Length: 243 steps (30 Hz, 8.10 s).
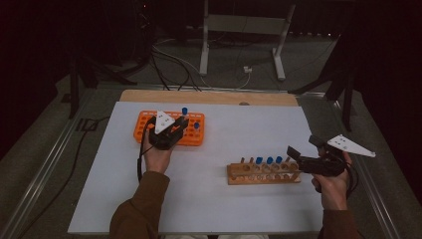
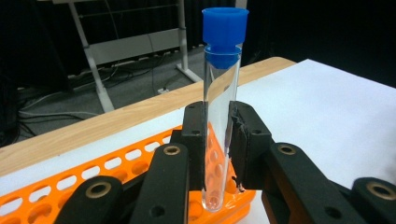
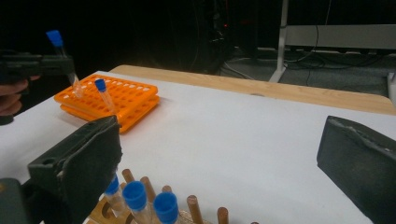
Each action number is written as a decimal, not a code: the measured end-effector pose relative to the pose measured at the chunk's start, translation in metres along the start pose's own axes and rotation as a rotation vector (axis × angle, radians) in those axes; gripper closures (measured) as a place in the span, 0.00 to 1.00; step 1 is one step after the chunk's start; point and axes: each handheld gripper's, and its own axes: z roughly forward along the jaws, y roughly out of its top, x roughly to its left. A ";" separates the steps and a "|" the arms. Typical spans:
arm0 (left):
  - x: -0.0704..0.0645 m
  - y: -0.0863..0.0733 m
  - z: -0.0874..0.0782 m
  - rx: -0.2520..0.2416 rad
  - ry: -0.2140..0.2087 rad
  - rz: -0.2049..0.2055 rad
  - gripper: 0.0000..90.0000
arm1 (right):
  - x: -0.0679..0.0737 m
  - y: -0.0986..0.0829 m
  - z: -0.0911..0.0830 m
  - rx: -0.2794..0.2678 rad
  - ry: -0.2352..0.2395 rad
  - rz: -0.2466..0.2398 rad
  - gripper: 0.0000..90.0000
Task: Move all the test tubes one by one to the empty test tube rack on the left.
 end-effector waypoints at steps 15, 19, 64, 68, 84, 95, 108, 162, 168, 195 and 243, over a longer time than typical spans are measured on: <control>0.000 -0.019 0.029 0.019 0.028 -0.090 0.87 | -0.004 -0.003 -0.004 -0.023 0.013 0.029 0.00; -0.001 -0.024 0.038 0.032 0.034 -0.106 0.87 | -0.004 -0.003 -0.004 -0.027 0.022 0.026 0.00; 0.011 -0.045 0.012 0.119 -0.071 -0.244 0.53 | 0.002 -0.006 0.001 0.012 0.041 -0.008 0.02; 0.011 -0.040 -0.006 0.097 -0.081 -0.237 0.40 | 0.005 -0.007 0.003 0.026 0.036 -0.033 0.05; -0.001 -0.035 -0.071 0.046 -0.033 -0.171 0.01 | 0.009 -0.023 0.015 0.099 0.082 -0.095 0.44; -0.010 -0.036 -0.085 0.007 -0.052 -0.163 0.01 | 0.015 -0.038 0.023 0.160 0.120 -0.133 0.82; -0.003 -0.029 -0.097 -0.035 -0.022 -0.167 0.01 | 0.014 -0.055 0.032 0.218 0.137 -0.111 0.84; -0.047 0.008 -0.063 -0.025 -0.071 -0.053 0.01 | 0.077 0.052 0.061 0.097 0.187 -0.124 0.85; -0.061 0.013 -0.052 -0.011 -0.116 -0.026 0.02 | 0.093 0.053 0.074 0.112 0.219 -0.145 0.85; -0.106 0.020 -0.024 0.025 -0.300 0.055 0.51 | 0.142 0.046 0.103 0.170 0.341 -0.189 0.85; -0.045 0.025 -0.043 -0.026 -0.190 -0.017 0.87 | 0.062 0.027 0.045 0.053 0.158 -0.128 0.00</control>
